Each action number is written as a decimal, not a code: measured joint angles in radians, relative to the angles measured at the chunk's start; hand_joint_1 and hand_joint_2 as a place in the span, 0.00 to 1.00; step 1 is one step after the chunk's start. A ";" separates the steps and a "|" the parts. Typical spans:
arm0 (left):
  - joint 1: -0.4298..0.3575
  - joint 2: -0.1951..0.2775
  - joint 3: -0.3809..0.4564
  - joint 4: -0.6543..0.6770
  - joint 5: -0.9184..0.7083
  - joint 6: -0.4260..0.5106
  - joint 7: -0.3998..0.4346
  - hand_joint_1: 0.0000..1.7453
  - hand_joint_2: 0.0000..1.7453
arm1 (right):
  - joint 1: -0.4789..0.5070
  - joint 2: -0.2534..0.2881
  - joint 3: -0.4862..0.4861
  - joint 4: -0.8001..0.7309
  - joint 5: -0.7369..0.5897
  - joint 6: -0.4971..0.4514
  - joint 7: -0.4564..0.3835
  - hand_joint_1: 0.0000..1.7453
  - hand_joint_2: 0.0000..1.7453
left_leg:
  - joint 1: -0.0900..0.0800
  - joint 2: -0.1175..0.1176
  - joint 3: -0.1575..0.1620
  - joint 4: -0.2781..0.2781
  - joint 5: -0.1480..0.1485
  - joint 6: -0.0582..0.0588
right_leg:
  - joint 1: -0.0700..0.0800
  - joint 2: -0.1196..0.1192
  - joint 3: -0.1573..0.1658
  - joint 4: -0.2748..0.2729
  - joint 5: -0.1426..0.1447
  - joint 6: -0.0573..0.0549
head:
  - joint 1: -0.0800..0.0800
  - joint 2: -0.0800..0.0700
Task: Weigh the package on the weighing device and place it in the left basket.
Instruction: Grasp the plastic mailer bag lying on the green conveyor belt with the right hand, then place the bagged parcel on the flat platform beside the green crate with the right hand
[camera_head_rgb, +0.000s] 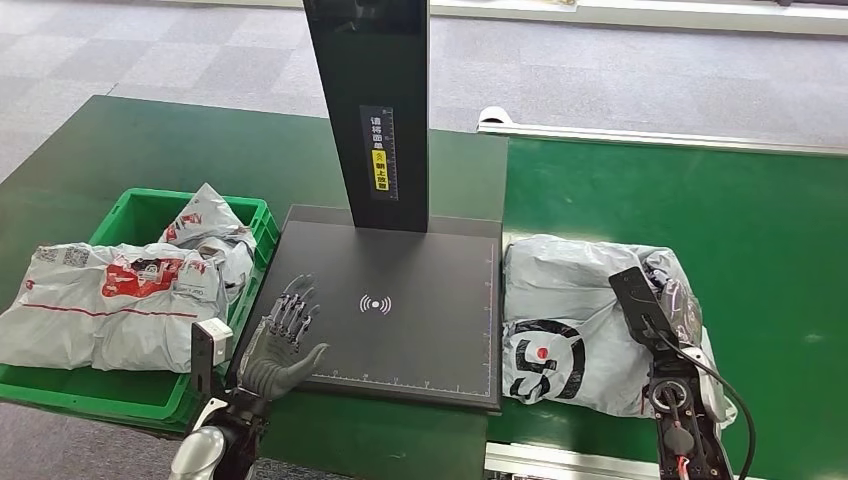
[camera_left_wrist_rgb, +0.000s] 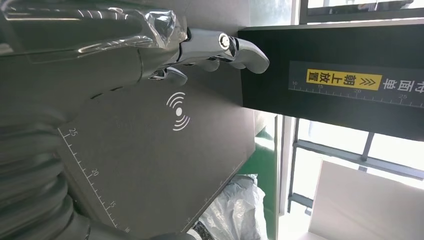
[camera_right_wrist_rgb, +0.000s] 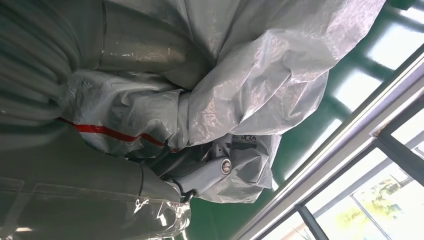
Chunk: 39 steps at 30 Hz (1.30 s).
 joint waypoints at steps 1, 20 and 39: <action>0.000 0.000 0.000 0.000 0.000 0.000 0.000 0.00 1.00 | 0.001 0.001 -0.001 -0.003 -0.009 -0.003 -0.008 1.00 1.00 | 0.000 0.000 0.000 0.000 0.000 0.000 | 0.000 0.000 0.000 0.000 0.000 0.000 | 0.000 0.000; -0.029 0.000 -0.001 0.047 -0.003 -0.020 -0.049 0.00 1.00 | 0.151 0.060 -0.077 -0.398 -0.426 -0.030 -0.316 1.00 1.00 | 0.000 0.000 0.000 0.000 0.000 0.000 | 0.000 0.000 0.000 0.000 0.000 0.000 | 0.000 0.000; -0.052 -0.002 0.003 0.026 -0.186 0.290 -0.169 0.00 1.00 | 0.122 0.078 0.156 -0.295 -0.376 0.216 -0.257 1.00 1.00 | 0.000 -0.001 0.000 0.000 0.001 0.000 | 0.000 -0.001 0.000 0.000 0.000 0.000 | 0.000 0.000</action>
